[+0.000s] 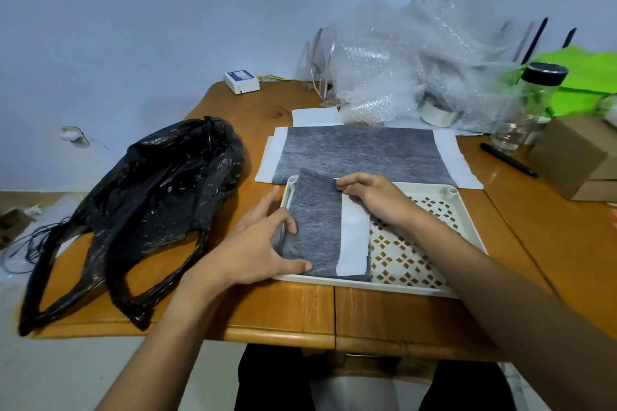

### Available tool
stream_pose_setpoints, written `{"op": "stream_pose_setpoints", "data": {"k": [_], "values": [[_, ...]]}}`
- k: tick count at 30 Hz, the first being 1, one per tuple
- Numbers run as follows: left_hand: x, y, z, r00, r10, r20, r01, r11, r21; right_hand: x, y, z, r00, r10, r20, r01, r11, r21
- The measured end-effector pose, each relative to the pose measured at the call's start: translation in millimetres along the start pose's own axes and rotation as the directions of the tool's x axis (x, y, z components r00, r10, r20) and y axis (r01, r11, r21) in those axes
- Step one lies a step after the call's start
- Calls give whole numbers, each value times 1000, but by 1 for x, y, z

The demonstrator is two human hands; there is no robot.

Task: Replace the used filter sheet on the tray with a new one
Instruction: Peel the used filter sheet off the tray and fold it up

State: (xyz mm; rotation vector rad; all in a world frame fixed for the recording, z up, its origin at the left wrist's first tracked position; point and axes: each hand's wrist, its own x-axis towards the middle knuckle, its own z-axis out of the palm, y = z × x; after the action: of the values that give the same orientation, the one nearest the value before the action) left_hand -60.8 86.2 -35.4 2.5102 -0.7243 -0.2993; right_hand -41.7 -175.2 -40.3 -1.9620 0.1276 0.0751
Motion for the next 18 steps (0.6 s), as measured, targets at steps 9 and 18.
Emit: {"op": "stream_pose_setpoints", "data": {"k": [9, 18], "values": [[15, 5, 24, 993, 111, -27, -112, 993, -34, -13, -7, -26, 949, -118, -291, -61, 839, -541], [18, -1, 30, 990, 133, -54, -135, 990, -38, -10, -8, -17, 977, 158, -141, -181, 968, -173]]}}
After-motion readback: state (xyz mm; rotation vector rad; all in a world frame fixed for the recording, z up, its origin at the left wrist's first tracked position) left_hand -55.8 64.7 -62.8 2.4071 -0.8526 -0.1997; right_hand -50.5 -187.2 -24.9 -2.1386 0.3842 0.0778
